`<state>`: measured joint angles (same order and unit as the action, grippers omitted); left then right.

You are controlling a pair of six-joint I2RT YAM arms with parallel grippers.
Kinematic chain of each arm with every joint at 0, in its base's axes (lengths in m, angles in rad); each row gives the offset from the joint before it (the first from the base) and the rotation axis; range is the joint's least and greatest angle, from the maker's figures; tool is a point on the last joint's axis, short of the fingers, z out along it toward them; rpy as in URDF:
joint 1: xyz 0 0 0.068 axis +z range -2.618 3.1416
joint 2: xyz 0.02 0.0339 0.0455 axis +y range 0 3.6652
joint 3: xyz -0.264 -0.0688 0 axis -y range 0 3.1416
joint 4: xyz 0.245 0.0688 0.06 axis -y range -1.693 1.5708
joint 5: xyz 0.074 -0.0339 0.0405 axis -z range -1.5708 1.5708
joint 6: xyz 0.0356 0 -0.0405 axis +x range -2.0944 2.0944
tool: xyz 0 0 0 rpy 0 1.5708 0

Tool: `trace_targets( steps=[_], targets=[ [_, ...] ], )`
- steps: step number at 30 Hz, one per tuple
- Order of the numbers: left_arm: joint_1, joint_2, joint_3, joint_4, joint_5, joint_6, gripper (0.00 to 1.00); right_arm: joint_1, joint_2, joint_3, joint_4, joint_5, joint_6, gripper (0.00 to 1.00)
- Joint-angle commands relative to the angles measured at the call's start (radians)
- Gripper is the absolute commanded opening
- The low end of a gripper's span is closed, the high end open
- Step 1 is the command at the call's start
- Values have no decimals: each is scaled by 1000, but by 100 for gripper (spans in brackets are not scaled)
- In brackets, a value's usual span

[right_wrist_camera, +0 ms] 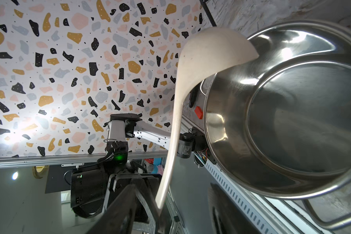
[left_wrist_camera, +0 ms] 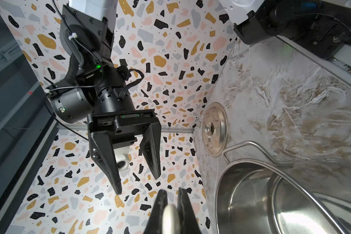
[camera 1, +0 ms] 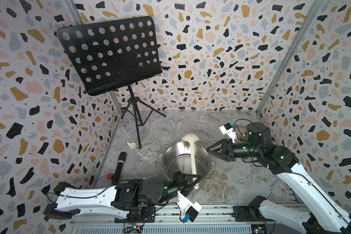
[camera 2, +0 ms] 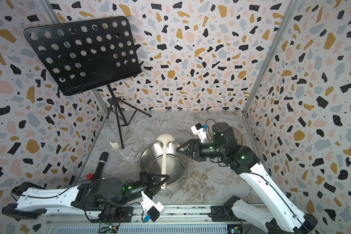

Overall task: Stir the soup with a spoon
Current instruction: Place the spoon at the center of the board.

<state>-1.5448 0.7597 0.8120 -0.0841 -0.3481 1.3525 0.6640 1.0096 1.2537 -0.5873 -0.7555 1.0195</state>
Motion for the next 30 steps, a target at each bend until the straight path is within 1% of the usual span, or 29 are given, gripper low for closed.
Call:
trace_targets(
  steps=[1, 6, 11, 15, 18, 21, 22, 25, 26, 28, 30],
  targets=[
    [-5, 0, -2, 107, 3, 57, 0, 52, 20, -15, 97, 37, 44, 56],
    [-8, -4, 11, 89, 0, 60, 0, 114, 47, -41, 153, 70, 57, 55],
    [-8, -12, 15, 67, 2, 52, 0, 160, 81, -56, 240, 77, 85, 52],
    [-10, -13, 16, 61, 2, 48, 0, 192, 104, -63, 303, 80, 107, 47],
    [-11, -11, 18, 58, 5, 44, 0, 202, 106, -72, 334, 88, 121, 39],
    [-11, -8, 21, 62, 8, 43, 0, 204, 104, -79, 322, 95, 117, 25],
    [-12, -8, 22, 66, 6, 43, 0, 203, 100, -83, 318, 103, 116, 19],
    [-11, -12, 19, 81, -4, 33, 0, 203, 81, -89, 301, 138, 107, 5],
    [-12, -14, 16, 89, -7, 20, 4, 203, 76, -92, 293, 150, 102, 0],
    [-11, -23, 6, 115, -17, -15, 23, 202, 68, -86, 273, 169, 82, 0],
    [-10, -25, 5, 136, -47, -96, 43, 184, 57, -75, 244, 169, 53, 0]
  ],
)
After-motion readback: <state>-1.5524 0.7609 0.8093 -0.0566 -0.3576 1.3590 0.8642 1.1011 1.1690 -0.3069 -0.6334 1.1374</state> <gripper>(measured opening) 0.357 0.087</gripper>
